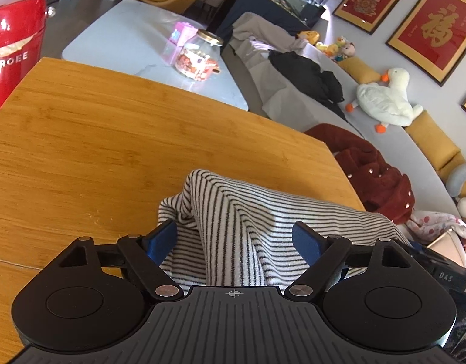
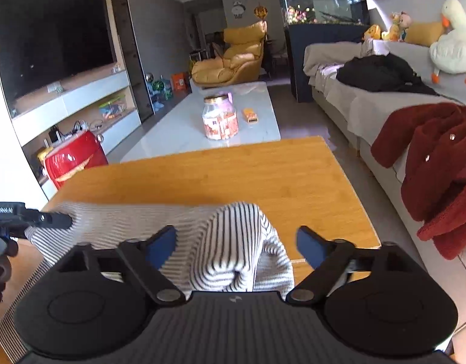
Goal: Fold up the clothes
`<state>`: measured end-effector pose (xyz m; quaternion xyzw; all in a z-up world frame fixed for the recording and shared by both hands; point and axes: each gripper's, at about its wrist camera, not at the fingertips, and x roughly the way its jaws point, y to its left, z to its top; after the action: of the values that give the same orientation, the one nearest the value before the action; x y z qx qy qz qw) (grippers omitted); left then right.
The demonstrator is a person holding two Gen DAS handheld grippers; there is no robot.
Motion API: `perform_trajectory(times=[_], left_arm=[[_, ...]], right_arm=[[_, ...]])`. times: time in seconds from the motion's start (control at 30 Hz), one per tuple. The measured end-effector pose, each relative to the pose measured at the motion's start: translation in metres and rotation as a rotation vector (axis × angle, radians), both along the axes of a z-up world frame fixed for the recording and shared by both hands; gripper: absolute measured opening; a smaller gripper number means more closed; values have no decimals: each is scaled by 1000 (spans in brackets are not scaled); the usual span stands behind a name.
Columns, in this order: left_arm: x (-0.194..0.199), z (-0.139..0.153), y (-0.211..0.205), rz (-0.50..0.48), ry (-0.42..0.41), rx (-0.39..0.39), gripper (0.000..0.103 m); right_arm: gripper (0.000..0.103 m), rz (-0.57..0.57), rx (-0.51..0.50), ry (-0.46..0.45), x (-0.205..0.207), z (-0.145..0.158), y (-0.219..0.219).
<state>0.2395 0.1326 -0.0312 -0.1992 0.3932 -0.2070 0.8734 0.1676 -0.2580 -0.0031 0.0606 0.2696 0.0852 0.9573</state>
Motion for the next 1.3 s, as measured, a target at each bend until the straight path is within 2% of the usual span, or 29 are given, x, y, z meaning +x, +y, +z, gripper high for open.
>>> perform_trajectory(times=[0.03,0.1,0.13,0.27,0.3,0.33,0.37,0.47,0.53,0.6,0.67,0.83,0.9,0.97,1.0,1.03,1.1,1.13,1.2,1.3], left_arm=[[1,0,1,0,3,-4,88],[1,-1,1,0,8,-6,88],[1,-1,2,1,10,-6,88],[-4,0,4,8,10,1,88],[-6,1,6,24,10,4,88],[-9,2,9,40,8,7,88],[-11,4,11,52,4,5,87],[-15,7,22,65,15,-62,87],[-13,5,27,70,52,-131,86],[-9,1,25,64,86,-167,81],[-8,-1,18,47,93,-164,80],[-6,-5,4,12,100,-144,79],[-4,-7,-1,4,111,-142,72],[-2,-9,-5,-3,118,-135,69],[-1,-10,-7,-6,120,-131,65],[0,-10,-9,-9,119,-125,62],[6,-10,-13,-8,116,-111,47],[12,-8,-15,-5,106,-101,44],[27,3,-17,3,62,-71,36],[38,28,-19,0,-12,-49,33]], right_arm=[[41,7,0,-24,0,6,2],[40,33,1,-58,2,15,6],[40,58,-5,-46,4,13,9],[43,82,-123,58,14,-17,22],[49,81,-156,60,13,-25,23],[58,75,-149,73,13,-29,21],[61,67,-116,95,13,-32,16],[63,50,-22,140,14,-37,1],[64,53,-3,144,13,-38,-3],[64,62,-10,143,11,-38,-2],[65,69,5,152,10,-38,-4],[65,90,135,181,8,-30,-14],[65,98,151,190,11,-30,-13],[59,103,138,202,18,-34,-8],[50,105,132,209,23,-36,-6],[45,107,134,212,30,-38,-3],[36,120,142,201,51,-39,3],[33,122,152,193,63,-36,5],[29,118,179,177,86,-28,7],[27,140,206,128,96,-8,4]])
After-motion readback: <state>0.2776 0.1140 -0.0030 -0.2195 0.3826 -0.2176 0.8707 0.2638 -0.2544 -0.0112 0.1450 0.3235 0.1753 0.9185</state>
